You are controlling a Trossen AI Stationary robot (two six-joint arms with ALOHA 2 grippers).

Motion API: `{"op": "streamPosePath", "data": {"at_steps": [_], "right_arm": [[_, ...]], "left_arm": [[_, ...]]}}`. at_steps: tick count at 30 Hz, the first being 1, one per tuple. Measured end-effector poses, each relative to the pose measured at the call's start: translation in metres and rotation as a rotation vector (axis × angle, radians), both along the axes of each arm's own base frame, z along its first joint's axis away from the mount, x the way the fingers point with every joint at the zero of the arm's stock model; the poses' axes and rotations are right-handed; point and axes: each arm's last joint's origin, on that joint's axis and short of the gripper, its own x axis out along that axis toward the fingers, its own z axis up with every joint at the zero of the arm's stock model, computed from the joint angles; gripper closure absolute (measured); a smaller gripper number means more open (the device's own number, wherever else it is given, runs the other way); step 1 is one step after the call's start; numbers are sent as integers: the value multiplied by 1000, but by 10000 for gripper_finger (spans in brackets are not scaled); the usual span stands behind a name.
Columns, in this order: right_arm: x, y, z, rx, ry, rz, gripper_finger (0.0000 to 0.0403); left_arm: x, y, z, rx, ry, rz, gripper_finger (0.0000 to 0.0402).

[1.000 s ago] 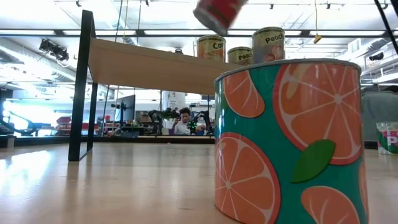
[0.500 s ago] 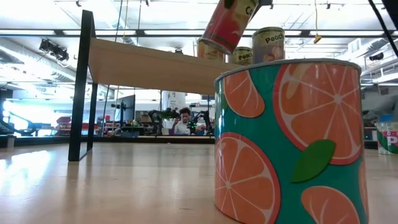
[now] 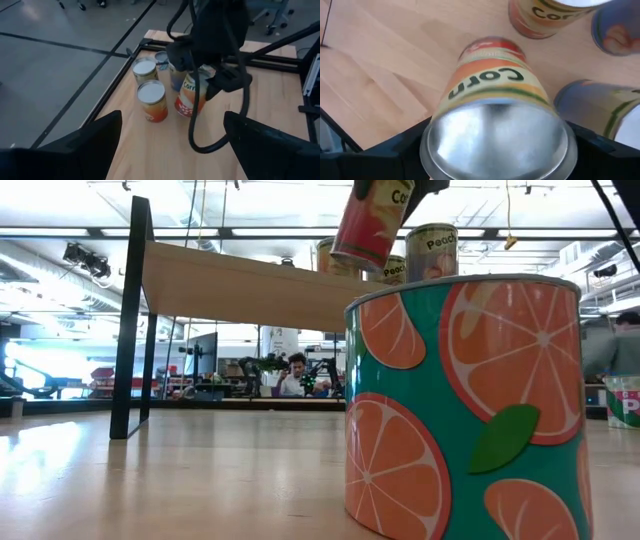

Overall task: Pick and place cans onto a shelf
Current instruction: Put the large canned corn on shelf

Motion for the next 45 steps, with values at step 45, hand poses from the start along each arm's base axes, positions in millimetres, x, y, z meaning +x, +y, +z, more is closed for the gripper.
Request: {"op": "streamPosePath", "data": {"at_steps": [45], "right_arm": [[7,-19,-22,40,74,-118,71]], "left_arm": [[-47,17,53,-162,-212,-184,45]]}}
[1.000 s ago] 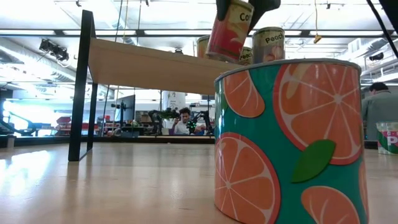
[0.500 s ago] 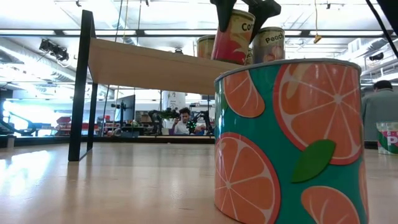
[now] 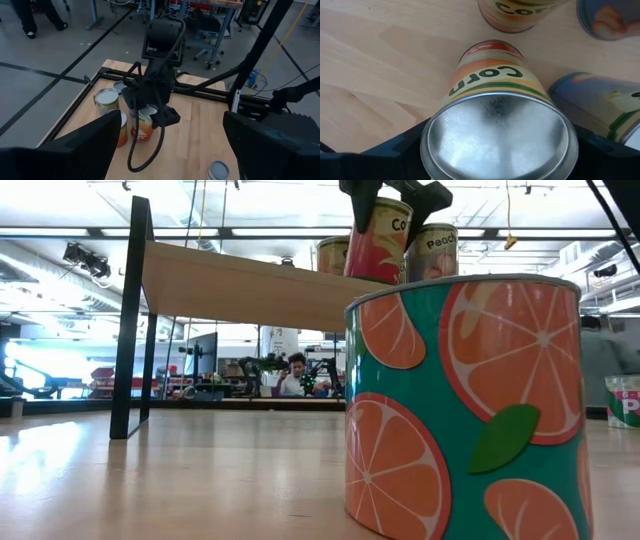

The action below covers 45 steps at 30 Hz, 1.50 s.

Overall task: Pick and place cans onto a shelf
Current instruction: Put the large canned corn on shelf

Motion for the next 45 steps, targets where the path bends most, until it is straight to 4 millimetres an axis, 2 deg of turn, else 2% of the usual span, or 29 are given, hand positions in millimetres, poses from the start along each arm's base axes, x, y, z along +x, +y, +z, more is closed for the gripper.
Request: {"op": "streamPosePath", "data": {"at_steps": [11,22,30,45], "right_arm": [[0,-1,0,-43,-5,-24,31],[-2,0,4,-57,-16,-21,53],[-9,0,17,-70,-80,-20,54],[-9,9,18,-114,-97,9,52]], "left_arm": [[-2,1,1,7,-2,-2,45],[-2,1,1,23,0,-8,45],[-2,1,1,44,3,-15,45],[-3,-2,1,45,3,-38,45]]}}
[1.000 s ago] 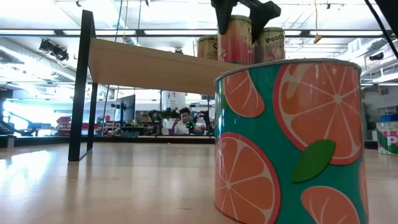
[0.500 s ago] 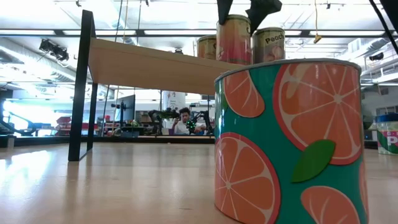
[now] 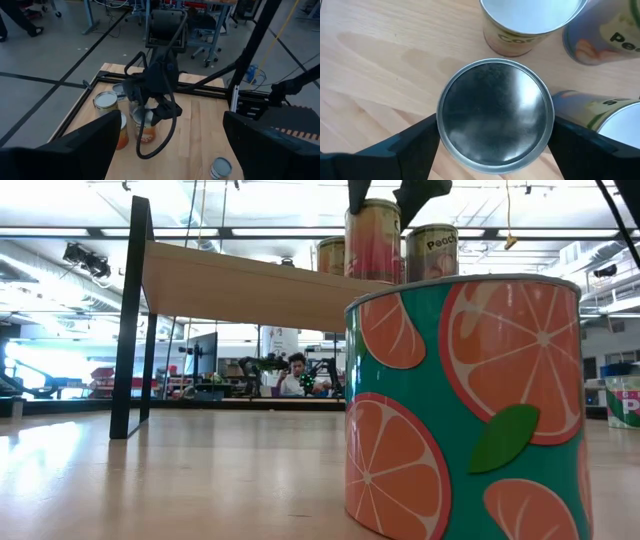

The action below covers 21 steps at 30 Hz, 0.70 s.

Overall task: Pick and place cans onto a shelf
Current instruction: Put the large canned corn on shelf, then put the small canned orange on the shelf

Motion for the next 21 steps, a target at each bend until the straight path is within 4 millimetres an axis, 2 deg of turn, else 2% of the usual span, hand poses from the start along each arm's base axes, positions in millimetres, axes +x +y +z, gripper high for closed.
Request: {"op": "streamPosePath", "data": {"at_steps": [12,18,21], "right_arm": [[-2,-2,3,-2,-9,13,48],[-24,-11,31,-81,-99,-15,48],[-36,-1,47,-176,-179,5,48]], "left_arm": [[-2,-4,0,12,1,-31,45],[-1,-4,0,118,15,-69,45],[1,-6,-2,133,23,-76,45]]}}
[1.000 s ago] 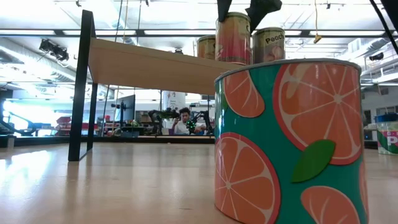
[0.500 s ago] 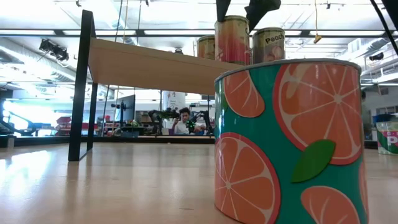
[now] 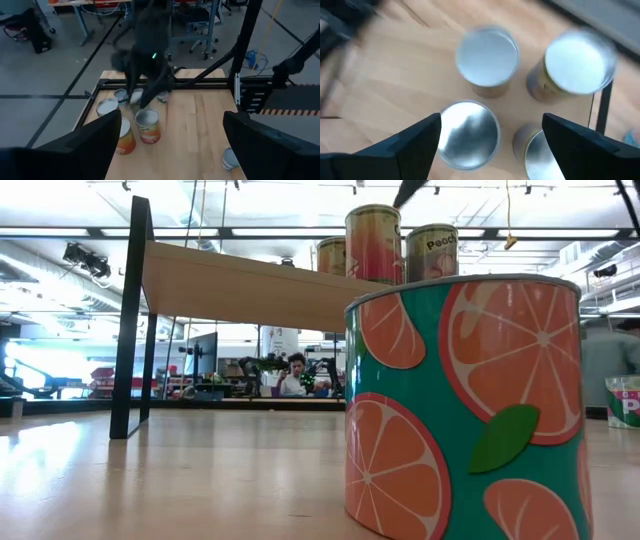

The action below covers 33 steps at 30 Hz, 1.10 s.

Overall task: Pick and place cans onto a shelf
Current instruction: Put the small canned orange on the shelf

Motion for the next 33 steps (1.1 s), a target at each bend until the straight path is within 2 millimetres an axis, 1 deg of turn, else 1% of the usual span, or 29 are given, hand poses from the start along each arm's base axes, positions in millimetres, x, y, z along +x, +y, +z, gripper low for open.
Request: {"op": "streamPosePath", "data": {"at_steps": [3,6,8,11,15,17,20,24,27,30,33], "right_arm": [[-10,31,12,-114,-59,113,48],[-14,71,9,-189,-36,335,48],[-18,97,1,-174,22,481,48],[-19,134,-21,-110,156,680,50],[-13,173,-54,-46,280,841,53],[-8,188,-71,-35,337,890,53],[2,204,-100,-43,425,969,53],[17,222,-137,-34,498,1074,53],[25,235,-160,-28,512,1120,53],[27,246,-176,-26,522,1132,54],[26,257,-185,-19,519,1118,54]], "left_arm": [[4,-9,-7,47,55,-101,45],[13,-26,-20,72,108,-195,45],[21,-35,-33,97,155,-213,45],[35,-47,-57,107,234,-203,45],[58,-67,-97,72,371,-259,45],[67,-78,-119,66,455,-280,45],[78,-95,-140,56,515,-296,45],[88,-122,-159,-1,564,-308,45],[91,-143,-171,-66,587,-293,45],[91,-165,-181,-166,598,-252,45],[85,-187,-193,-244,632,-206,45]]}}
